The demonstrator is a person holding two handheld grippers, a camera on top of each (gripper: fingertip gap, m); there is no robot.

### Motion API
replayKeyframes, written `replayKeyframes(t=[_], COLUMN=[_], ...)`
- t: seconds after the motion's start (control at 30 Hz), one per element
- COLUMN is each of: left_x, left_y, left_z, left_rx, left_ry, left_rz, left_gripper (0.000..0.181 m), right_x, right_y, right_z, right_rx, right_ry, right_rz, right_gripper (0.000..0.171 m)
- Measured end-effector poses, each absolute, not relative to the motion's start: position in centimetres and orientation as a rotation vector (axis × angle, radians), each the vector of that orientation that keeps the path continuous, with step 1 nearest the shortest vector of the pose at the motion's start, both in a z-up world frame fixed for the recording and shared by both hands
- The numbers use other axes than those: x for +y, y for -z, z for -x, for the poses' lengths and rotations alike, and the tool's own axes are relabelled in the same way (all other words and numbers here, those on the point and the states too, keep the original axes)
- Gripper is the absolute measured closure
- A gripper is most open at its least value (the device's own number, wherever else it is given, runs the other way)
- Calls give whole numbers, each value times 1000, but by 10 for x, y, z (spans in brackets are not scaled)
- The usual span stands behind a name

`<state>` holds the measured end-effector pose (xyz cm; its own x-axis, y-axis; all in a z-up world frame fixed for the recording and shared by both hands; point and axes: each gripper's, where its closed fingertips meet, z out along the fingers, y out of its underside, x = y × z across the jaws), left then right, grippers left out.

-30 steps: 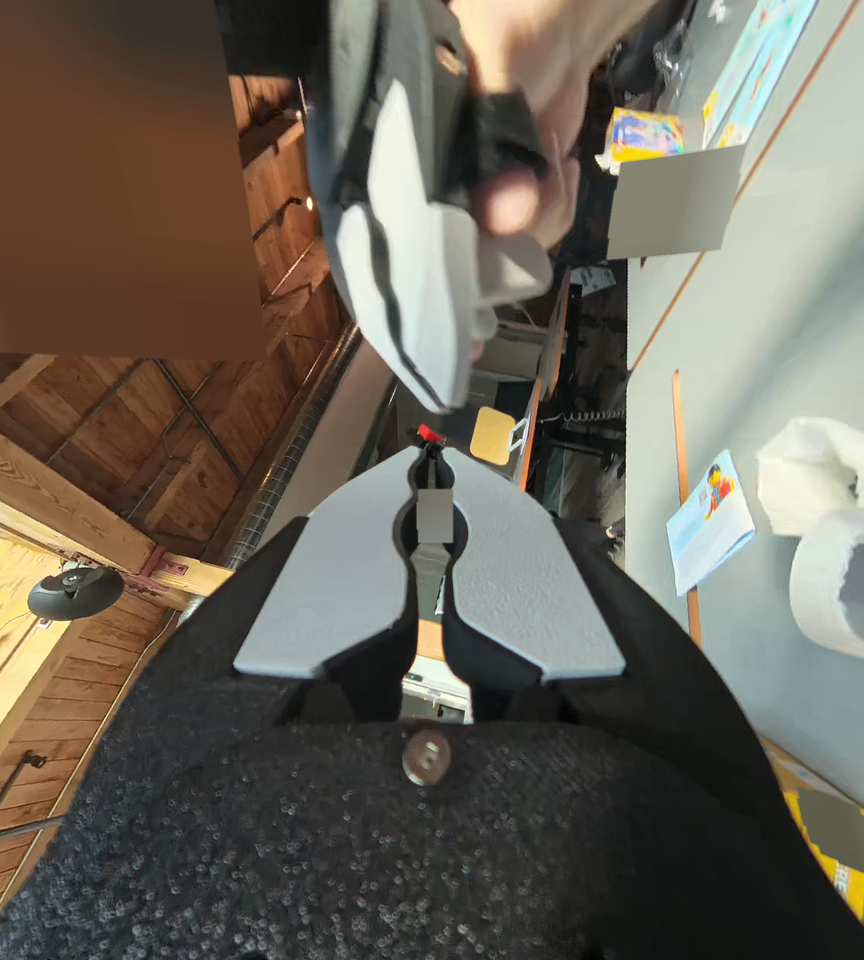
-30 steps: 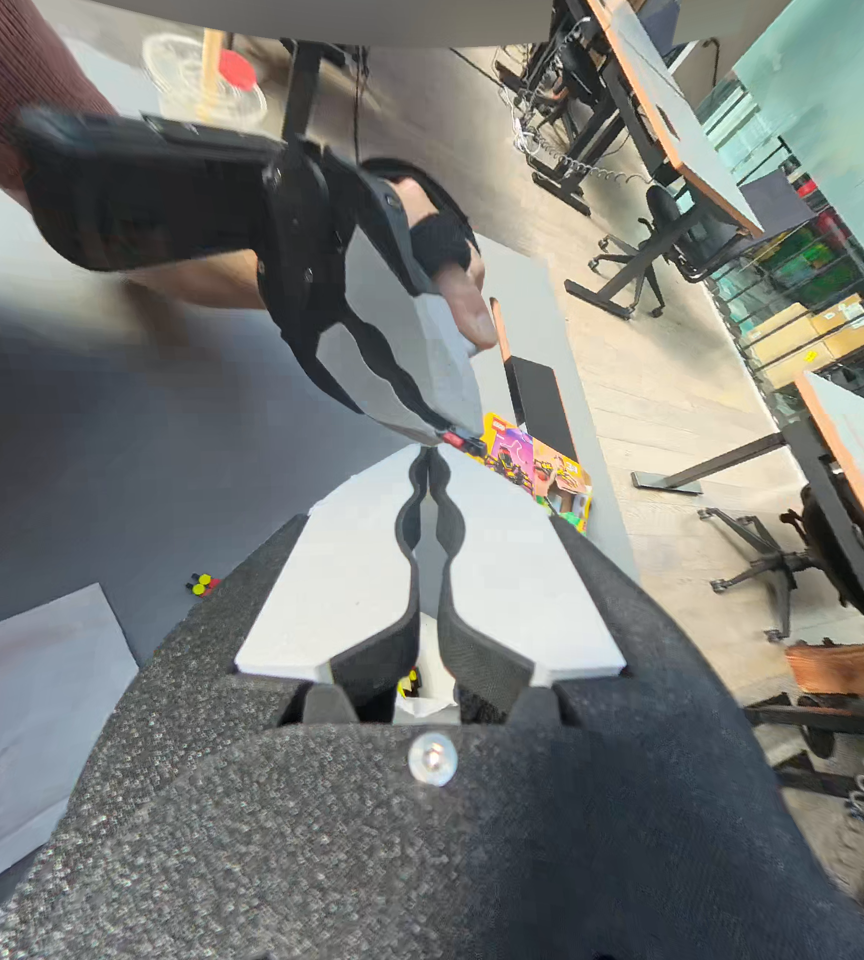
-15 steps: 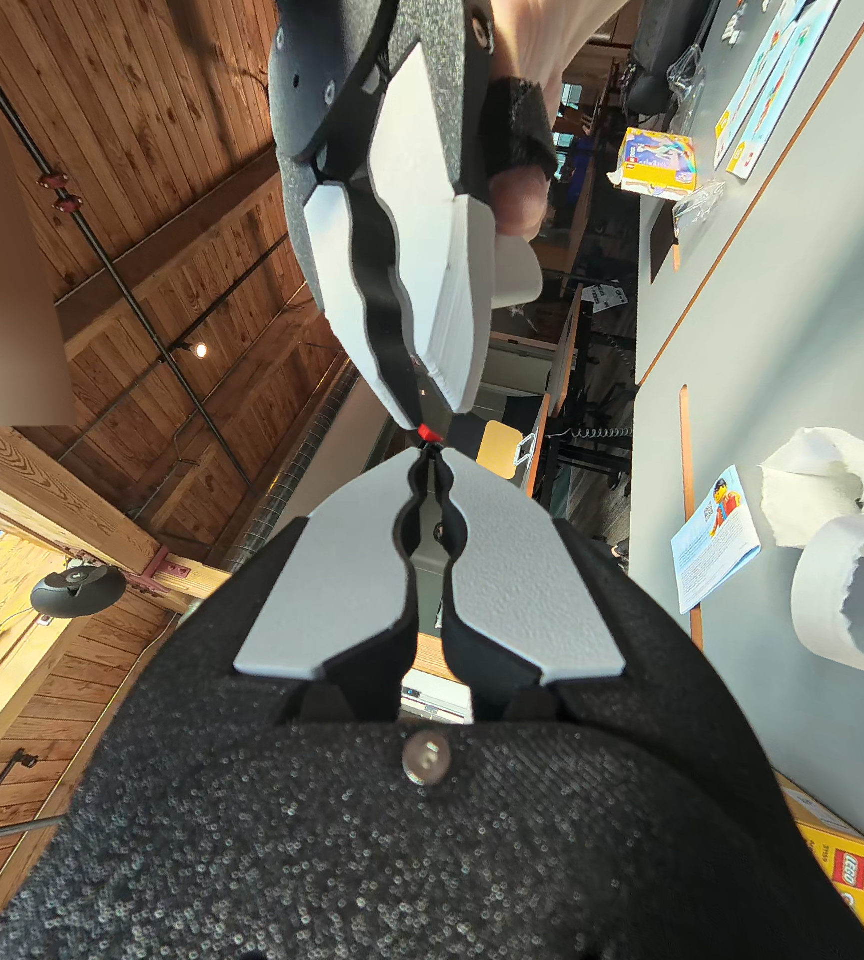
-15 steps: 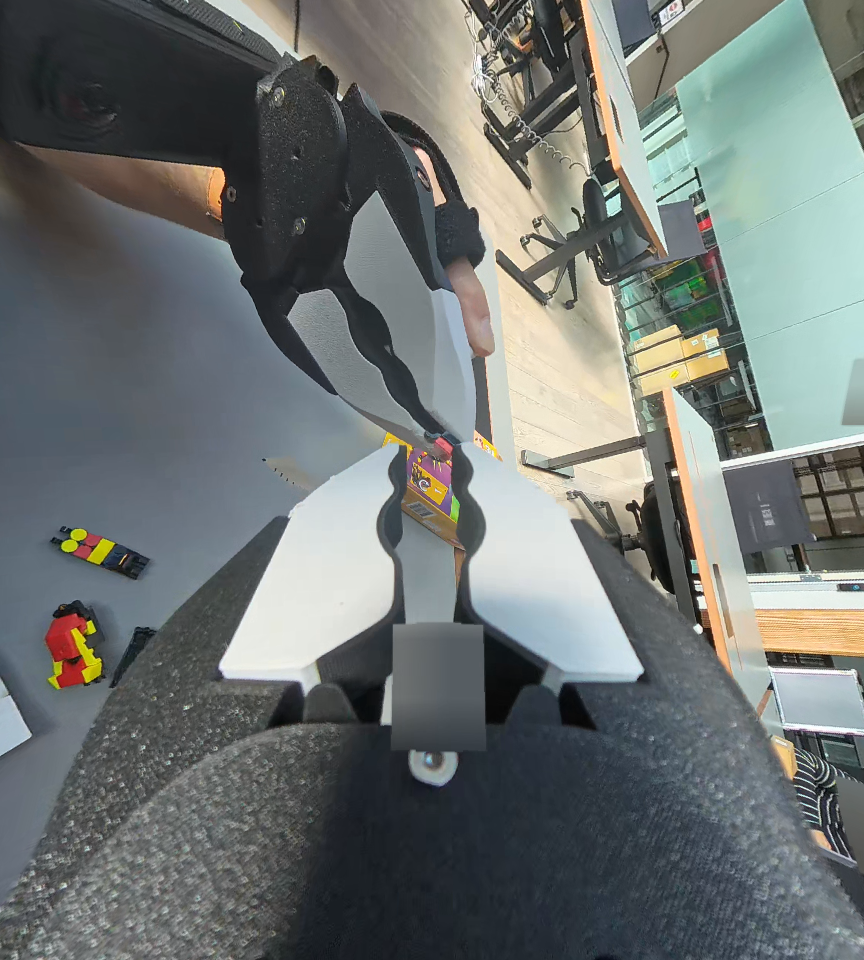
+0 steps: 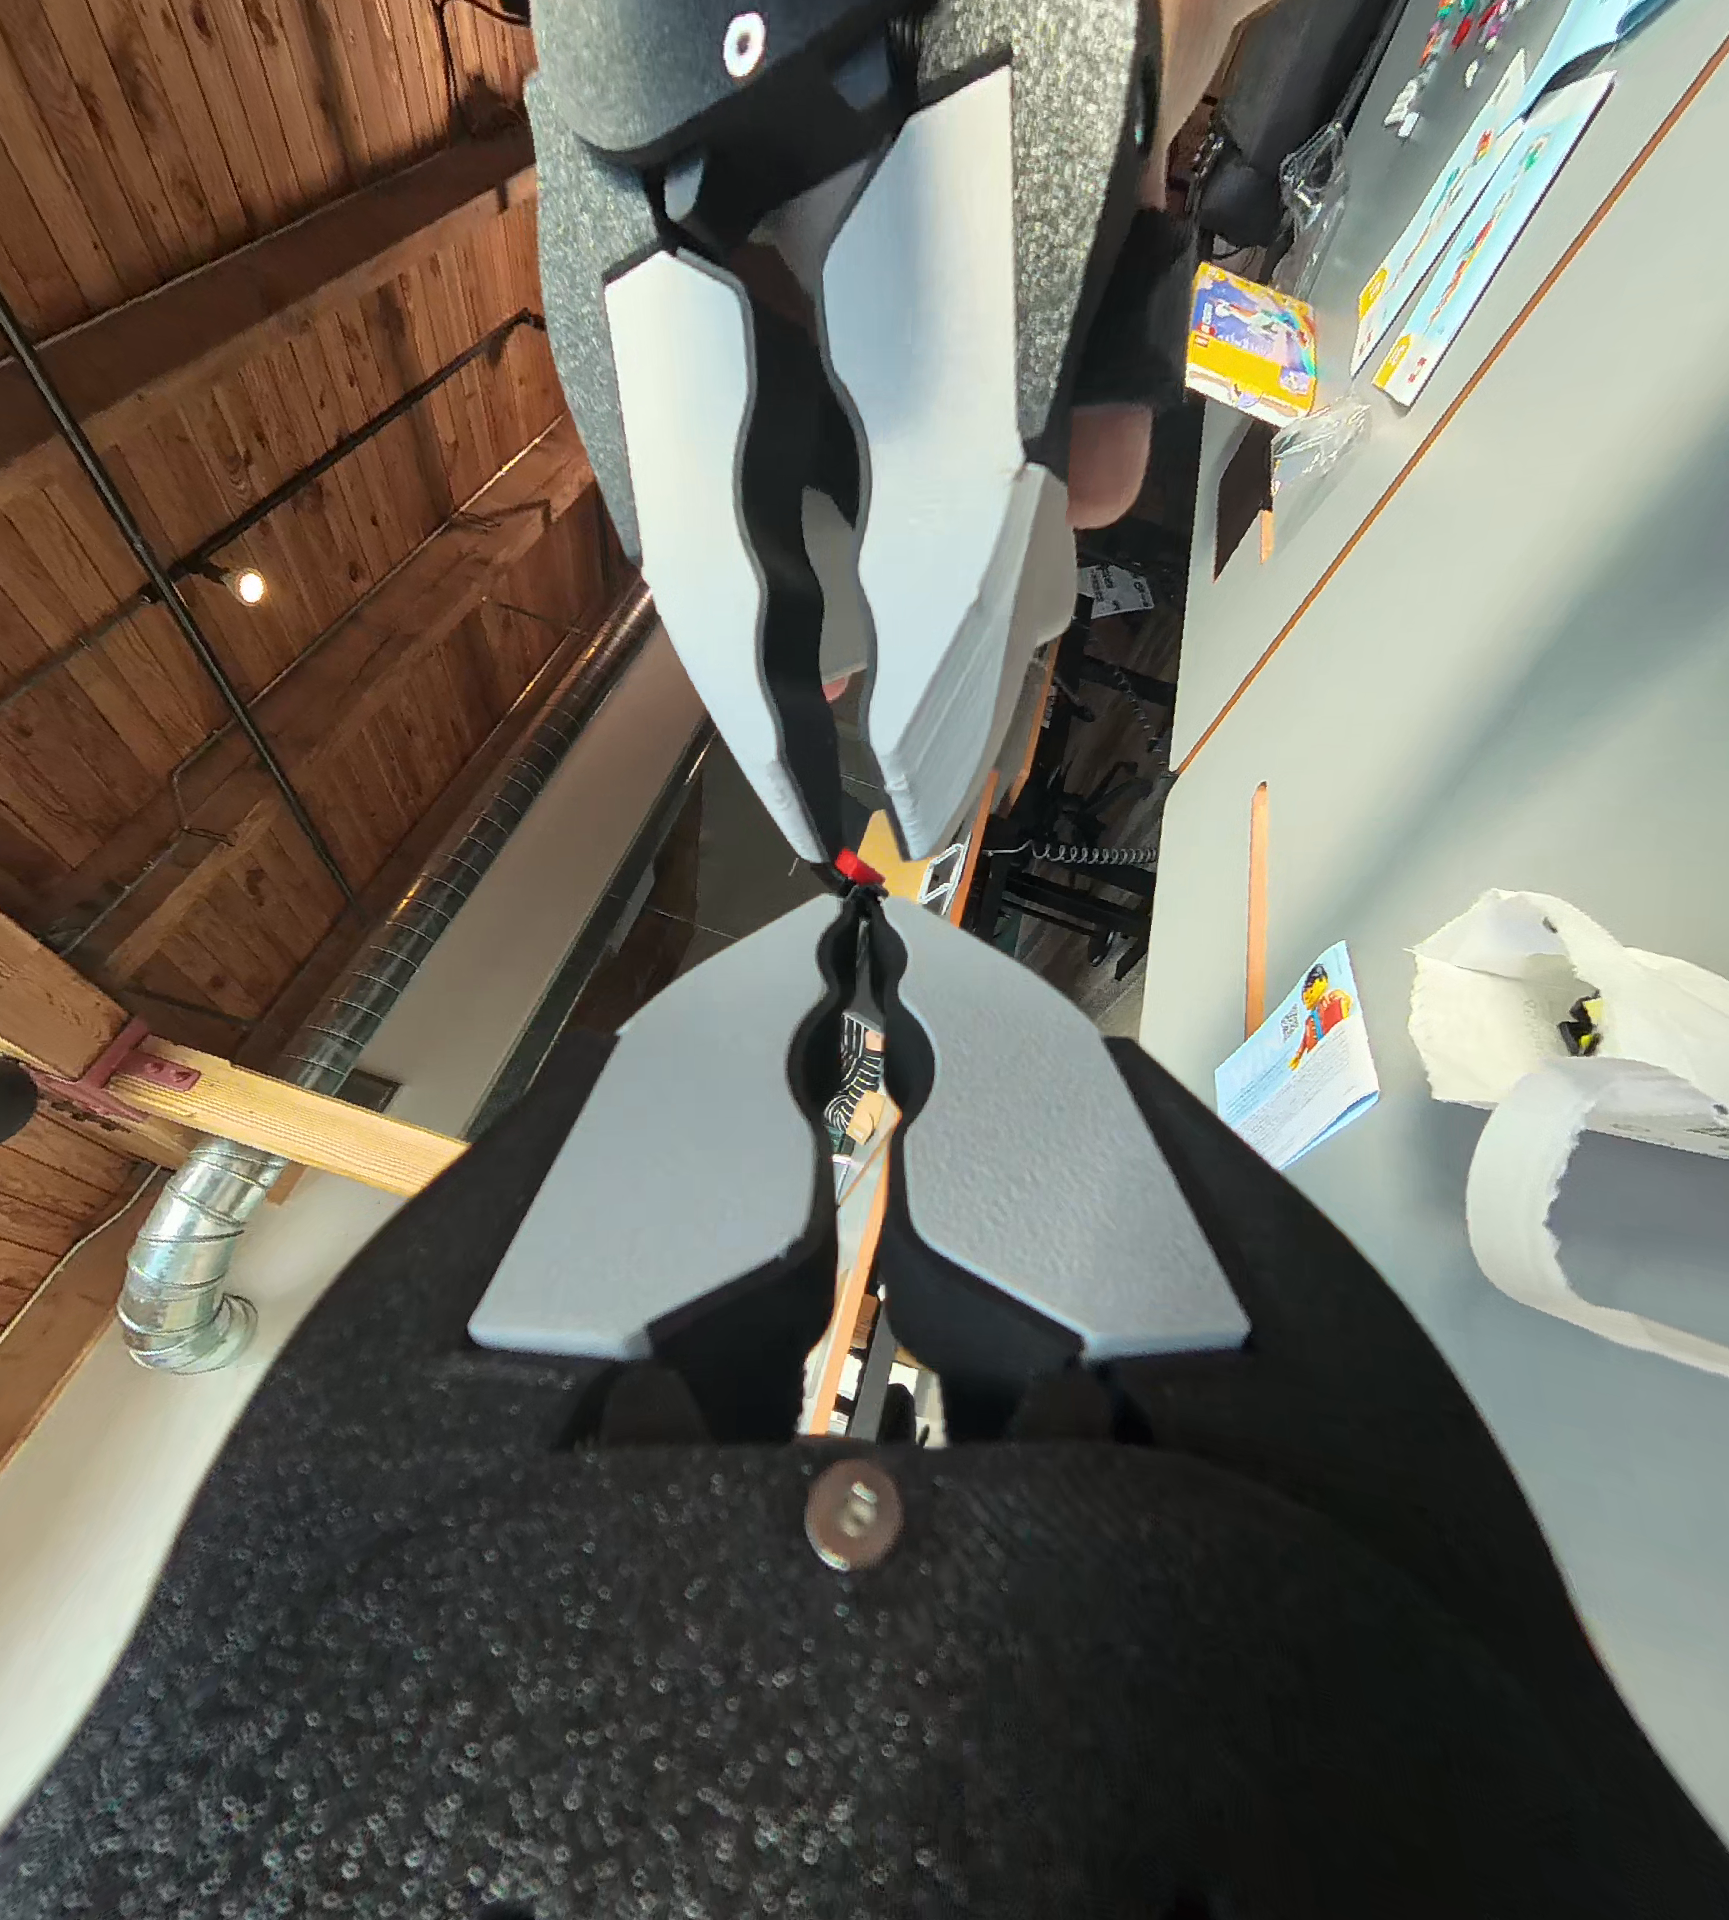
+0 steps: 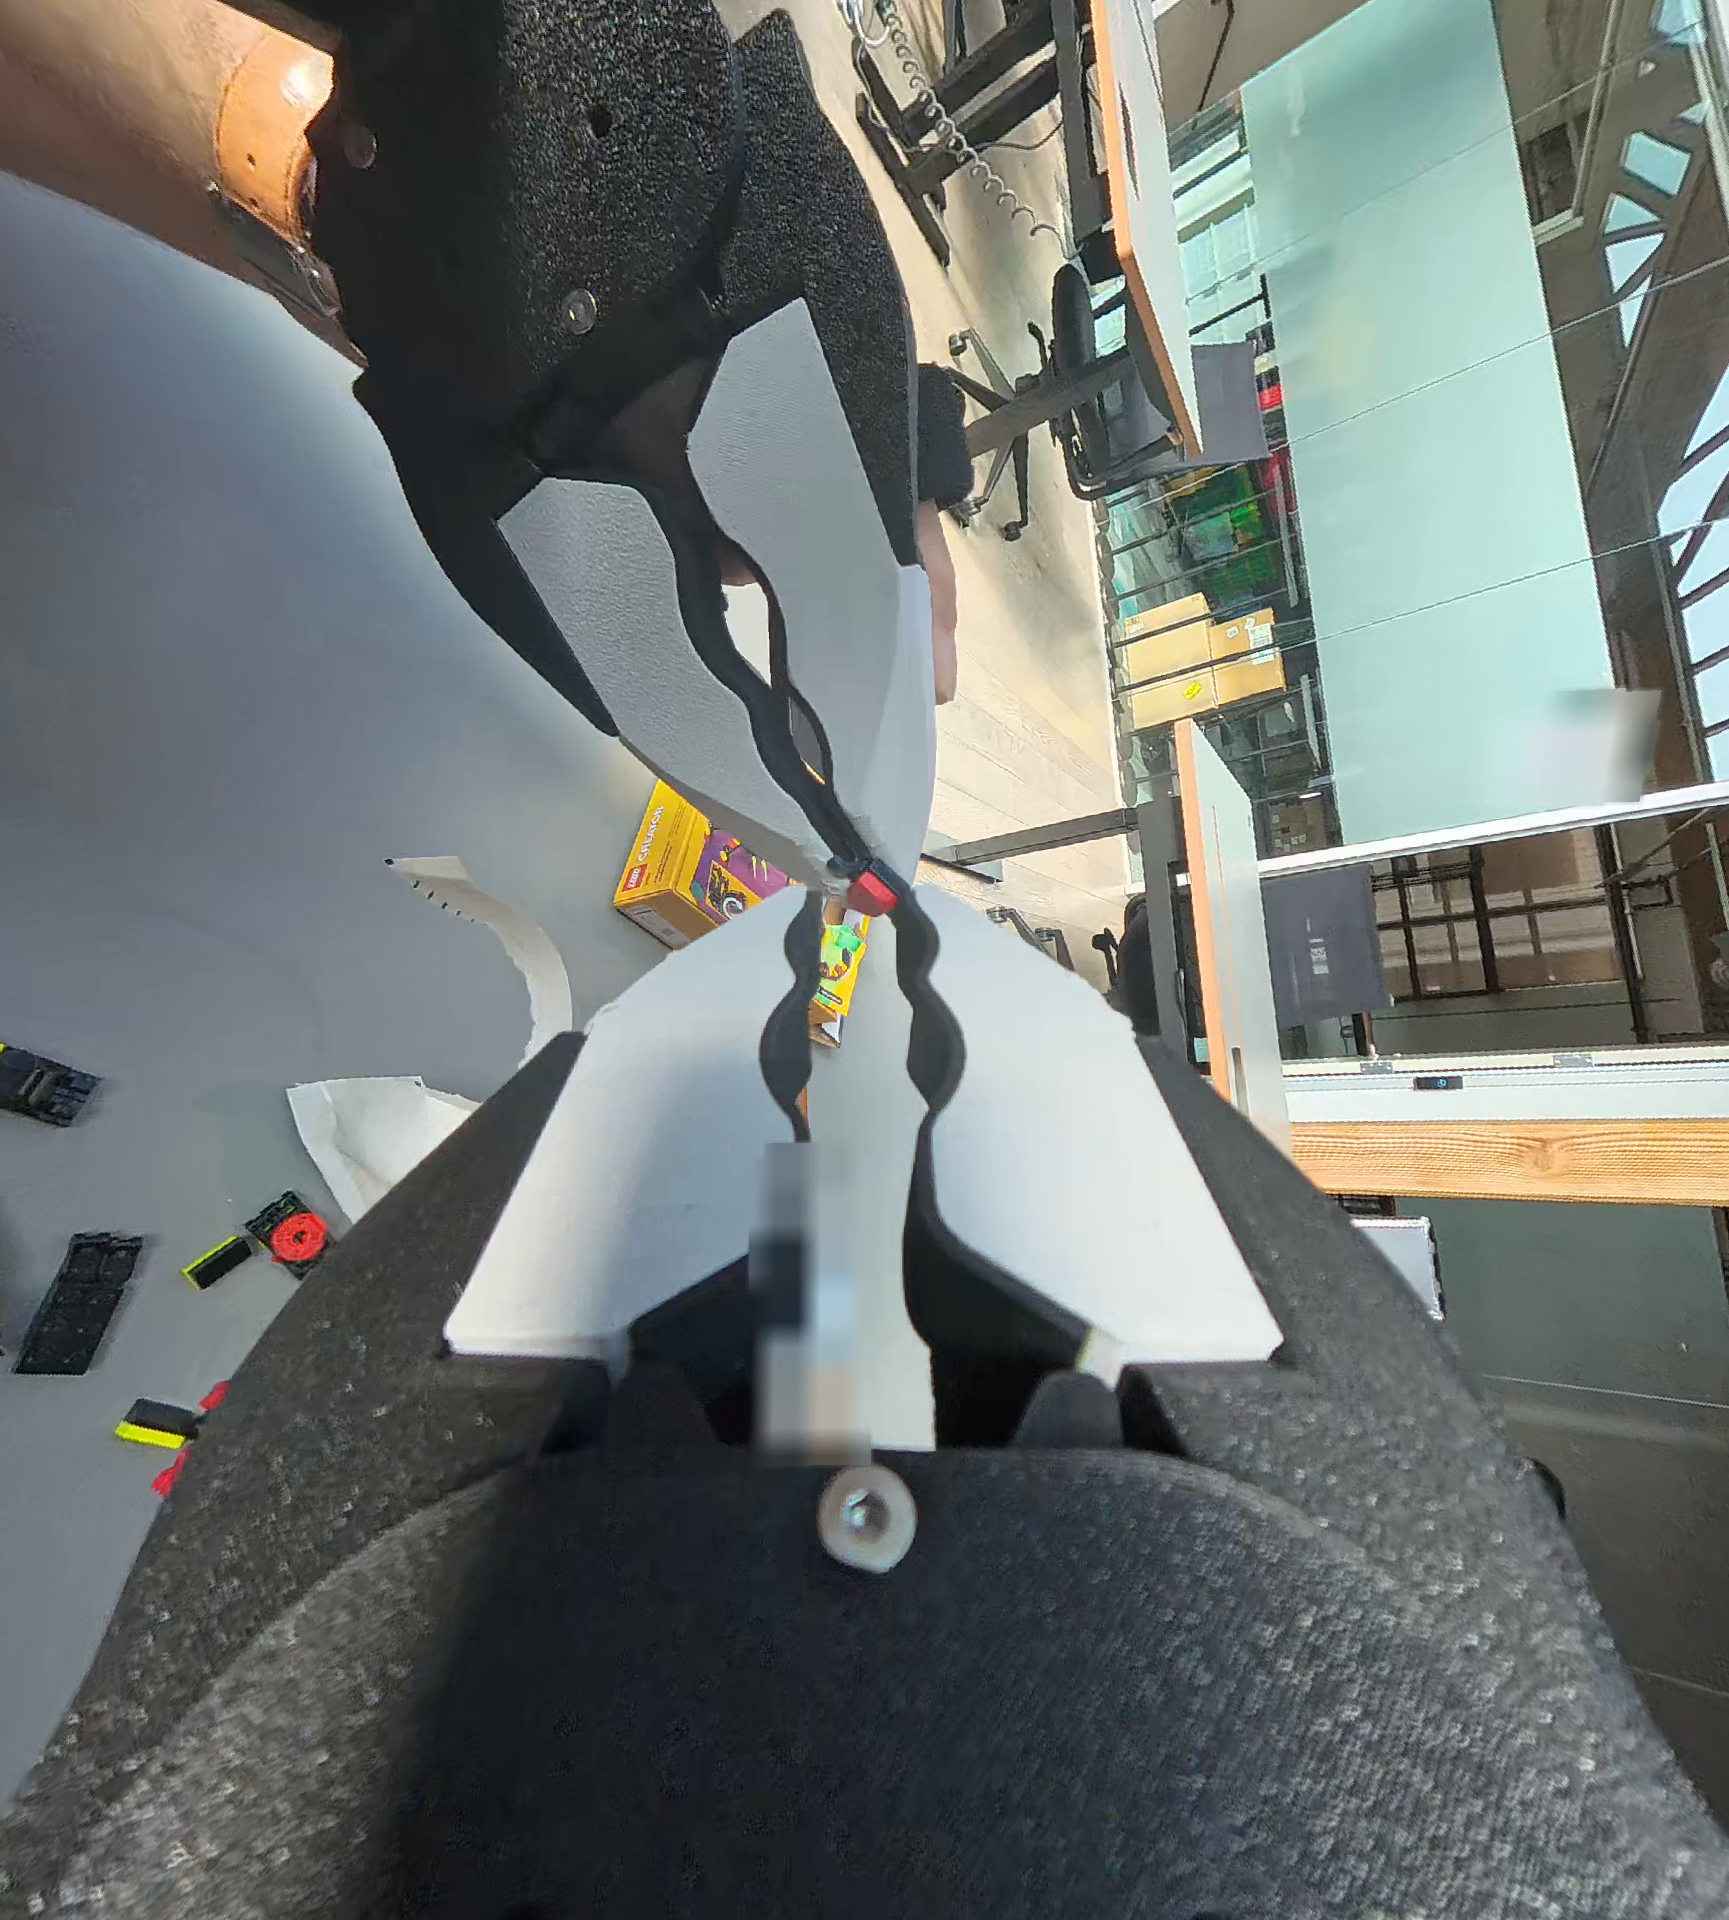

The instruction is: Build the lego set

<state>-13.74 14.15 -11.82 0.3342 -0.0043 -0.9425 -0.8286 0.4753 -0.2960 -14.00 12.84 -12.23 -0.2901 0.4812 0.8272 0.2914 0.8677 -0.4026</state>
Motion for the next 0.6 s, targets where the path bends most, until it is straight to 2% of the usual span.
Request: replayKeyframes(t=[0.33,0.47,0.6], left_x=[141,142,144], left_y=[119,118,120], left_z=[139,141,141], left_rx=[1108,1092,1095], left_ry=[-544,-560,-587], left_rz=[1012,1008,1013], left_gripper=[180,181,181], right_x=[129,131,134], right_y=[125,121,123], right_z=[145,144,145], right_rx=[-1899,-1917,-1930], right_ry=[-184,-212,-212], right_rz=[570,580,593], right_gripper=[154,163,165])
